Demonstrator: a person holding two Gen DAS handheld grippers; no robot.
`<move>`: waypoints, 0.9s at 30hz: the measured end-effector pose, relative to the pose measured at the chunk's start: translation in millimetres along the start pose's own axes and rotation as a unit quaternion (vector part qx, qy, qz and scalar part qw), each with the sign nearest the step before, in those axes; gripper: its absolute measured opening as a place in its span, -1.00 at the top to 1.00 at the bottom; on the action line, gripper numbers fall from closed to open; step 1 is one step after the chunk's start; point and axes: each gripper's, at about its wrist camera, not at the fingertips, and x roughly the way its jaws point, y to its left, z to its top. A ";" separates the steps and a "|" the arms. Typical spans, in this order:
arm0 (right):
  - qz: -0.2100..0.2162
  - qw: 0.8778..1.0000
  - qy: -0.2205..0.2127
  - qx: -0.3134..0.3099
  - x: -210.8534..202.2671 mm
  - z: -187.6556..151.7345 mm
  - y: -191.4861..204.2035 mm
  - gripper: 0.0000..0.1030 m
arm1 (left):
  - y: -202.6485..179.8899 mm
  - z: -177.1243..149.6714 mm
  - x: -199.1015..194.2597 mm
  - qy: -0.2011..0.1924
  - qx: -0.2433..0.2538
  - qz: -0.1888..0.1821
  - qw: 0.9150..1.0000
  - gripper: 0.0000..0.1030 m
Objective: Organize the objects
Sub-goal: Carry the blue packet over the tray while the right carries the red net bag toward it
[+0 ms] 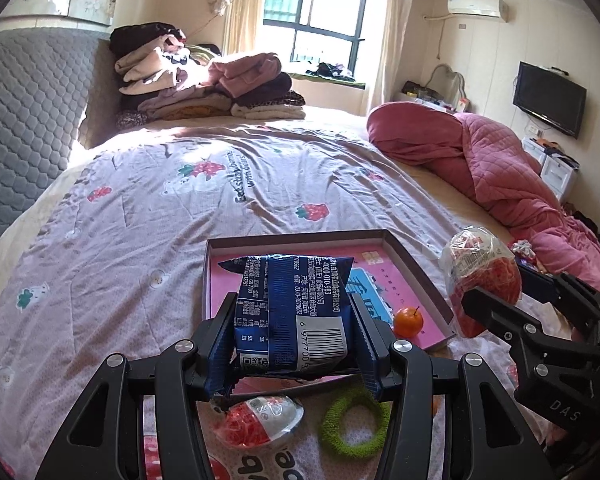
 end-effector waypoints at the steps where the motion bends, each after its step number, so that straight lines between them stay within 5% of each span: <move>1: 0.000 1.000 -0.001 0.000 1.8 1.4 -0.2 -0.06 | -0.1 0.9 1.0 0.000 0.001 0.000 1.000 -0.05; 11: -0.004 1.000 0.005 -0.003 27.2 5.5 1.3 -0.06 | 10.8 11.3 24.5 -0.003 0.008 -0.013 1.000 -0.05; 27: 0.000 0.998 0.062 -0.013 81.4 -24.1 6.2 -0.06 | 30.5 -10.0 86.0 0.062 -0.002 0.020 0.998 -0.05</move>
